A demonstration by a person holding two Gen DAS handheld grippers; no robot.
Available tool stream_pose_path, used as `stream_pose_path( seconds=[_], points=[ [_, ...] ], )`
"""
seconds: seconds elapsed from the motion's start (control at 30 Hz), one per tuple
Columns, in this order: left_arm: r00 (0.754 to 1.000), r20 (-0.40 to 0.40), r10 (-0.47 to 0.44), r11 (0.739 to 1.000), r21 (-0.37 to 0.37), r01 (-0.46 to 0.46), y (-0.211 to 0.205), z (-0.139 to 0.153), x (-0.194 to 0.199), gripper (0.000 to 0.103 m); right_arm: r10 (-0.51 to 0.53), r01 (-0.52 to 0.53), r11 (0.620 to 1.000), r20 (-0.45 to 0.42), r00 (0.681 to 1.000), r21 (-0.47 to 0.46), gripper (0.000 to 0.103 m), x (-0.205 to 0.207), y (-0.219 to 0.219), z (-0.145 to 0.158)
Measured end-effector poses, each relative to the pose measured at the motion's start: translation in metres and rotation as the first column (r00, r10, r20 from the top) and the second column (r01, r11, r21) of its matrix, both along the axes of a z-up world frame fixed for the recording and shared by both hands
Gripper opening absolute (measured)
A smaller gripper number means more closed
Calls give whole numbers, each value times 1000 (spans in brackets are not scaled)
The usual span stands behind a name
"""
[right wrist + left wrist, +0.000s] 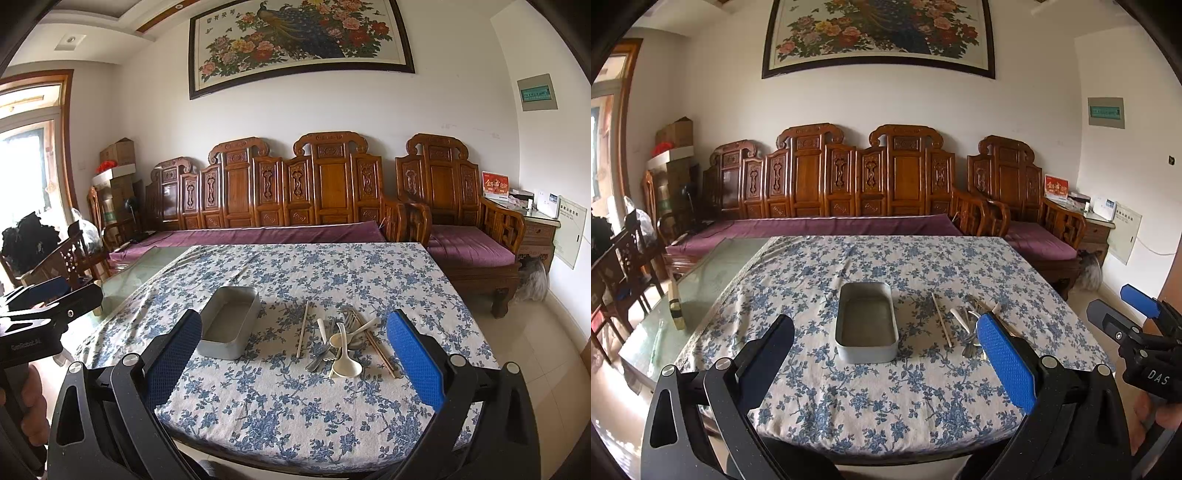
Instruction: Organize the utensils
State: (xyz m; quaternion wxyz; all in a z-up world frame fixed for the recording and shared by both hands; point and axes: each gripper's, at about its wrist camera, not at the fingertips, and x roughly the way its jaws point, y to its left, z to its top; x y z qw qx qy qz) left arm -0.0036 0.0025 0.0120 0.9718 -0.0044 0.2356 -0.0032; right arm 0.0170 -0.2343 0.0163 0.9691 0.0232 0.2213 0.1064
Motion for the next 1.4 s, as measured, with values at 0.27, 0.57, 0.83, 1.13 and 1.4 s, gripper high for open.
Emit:
stream_pose_path(
  seconds=[0.27, 0.57, 0.83, 1.13, 1.4],
  points=[
    [1000, 1, 0, 1000, -1, 0, 0, -1, -1, 96, 0, 0, 1000, 3, 1000, -1, 101, -2, 0, 2],
    [1000, -2, -2, 1000, 0, 2, 0, -2, 0, 96, -2, 2, 1000, 4, 1000, -2, 101, -1, -1, 1],
    [1000, -3, -3, 1000, 1, 3, 0, -1, 1, 96, -2, 2, 1000, 5, 1000, -3, 101, -1, -1, 1],
    [1000, -2, -5, 1000, 0, 5, 0, -2, 1, 96, -2, 2, 1000, 5, 1000, -4, 101, -1, -1, 2],
    [1000, -2, -7, 1000, 0, 7, 0, 0, 2, 96, -2, 2, 1000, 5, 1000, -5, 101, -2, -1, 2]
  ],
)
